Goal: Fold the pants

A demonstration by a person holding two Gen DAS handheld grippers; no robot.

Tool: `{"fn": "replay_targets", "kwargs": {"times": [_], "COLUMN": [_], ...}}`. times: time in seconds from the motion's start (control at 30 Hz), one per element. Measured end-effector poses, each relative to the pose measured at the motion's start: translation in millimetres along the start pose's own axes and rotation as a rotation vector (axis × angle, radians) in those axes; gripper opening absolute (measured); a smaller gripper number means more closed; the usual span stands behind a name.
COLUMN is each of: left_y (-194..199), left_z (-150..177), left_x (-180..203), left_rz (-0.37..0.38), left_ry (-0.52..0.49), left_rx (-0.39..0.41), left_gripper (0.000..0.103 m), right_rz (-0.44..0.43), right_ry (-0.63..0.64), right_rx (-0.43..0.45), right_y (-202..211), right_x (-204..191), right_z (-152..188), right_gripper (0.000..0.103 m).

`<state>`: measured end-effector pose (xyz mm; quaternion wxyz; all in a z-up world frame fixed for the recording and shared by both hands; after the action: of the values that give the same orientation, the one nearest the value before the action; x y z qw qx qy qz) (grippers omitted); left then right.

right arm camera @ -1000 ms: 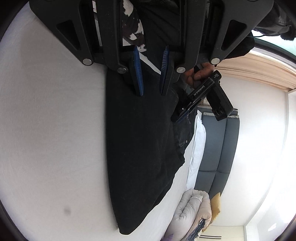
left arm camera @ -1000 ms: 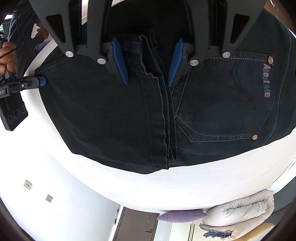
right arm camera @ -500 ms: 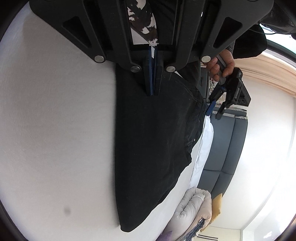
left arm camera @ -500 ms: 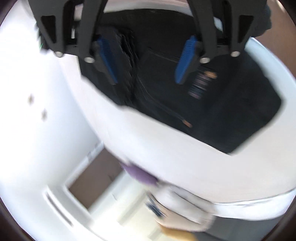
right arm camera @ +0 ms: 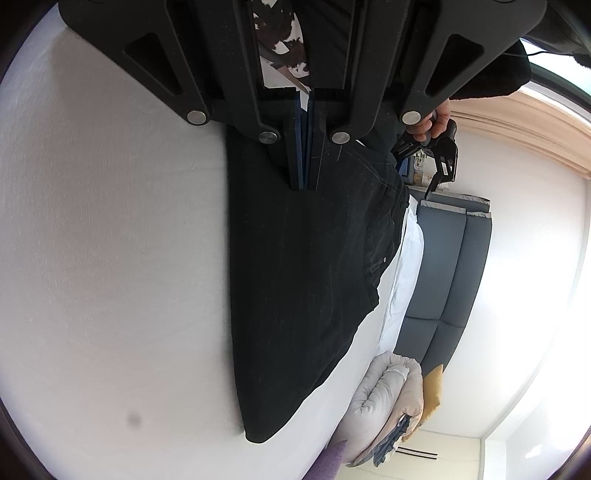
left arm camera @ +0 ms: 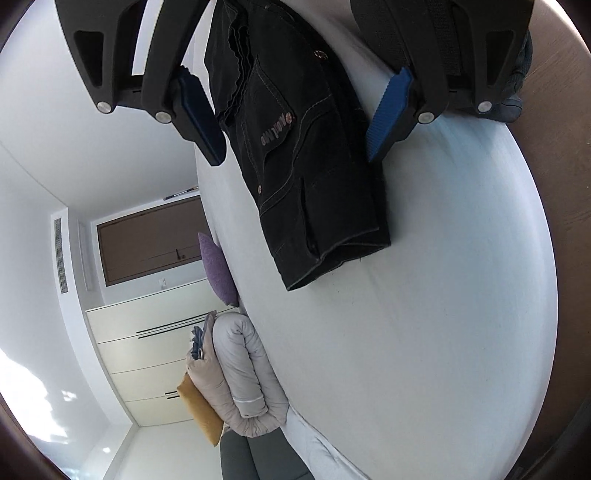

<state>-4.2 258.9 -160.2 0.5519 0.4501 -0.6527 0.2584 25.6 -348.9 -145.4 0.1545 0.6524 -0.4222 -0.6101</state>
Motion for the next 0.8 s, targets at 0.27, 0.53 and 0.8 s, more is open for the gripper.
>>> {"fn": "replay_targets", "kwargs": {"times": [0.27,0.53,0.8], "left_y": [6,4,-2], "left_z": [-9,-8,-9], "left_x": [-23,-9,-15], "left_rz": [0.048,0.127,0.307], "left_ry": [0.124,0.124,0.205], "left_rx": [0.021,0.010,0.019], "left_gripper": [0.075,0.052,0.046], "right_rz": [-0.014,-0.018,-0.020], "right_ry": [-0.013,-0.017,-0.017], "right_rx": [-0.008,-0.012,-0.014], "right_y": [-3,-3,-3], "right_x": [1,1,1], "right_z": [-2,-3,-4], "right_gripper": [0.000,0.000,0.000]}}
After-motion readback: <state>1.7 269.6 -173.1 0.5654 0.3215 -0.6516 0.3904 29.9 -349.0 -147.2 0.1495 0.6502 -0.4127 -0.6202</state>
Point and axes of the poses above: each gripper's, at about its wrist camera, not at the fingertips, and y roughly against the way its jaws point, x to its right, z to its underside, the point moved 5 cm from there along -y, roughly the way its jaws point, and after that the axes turned 15 degrees about z, right-handed, at the moved point
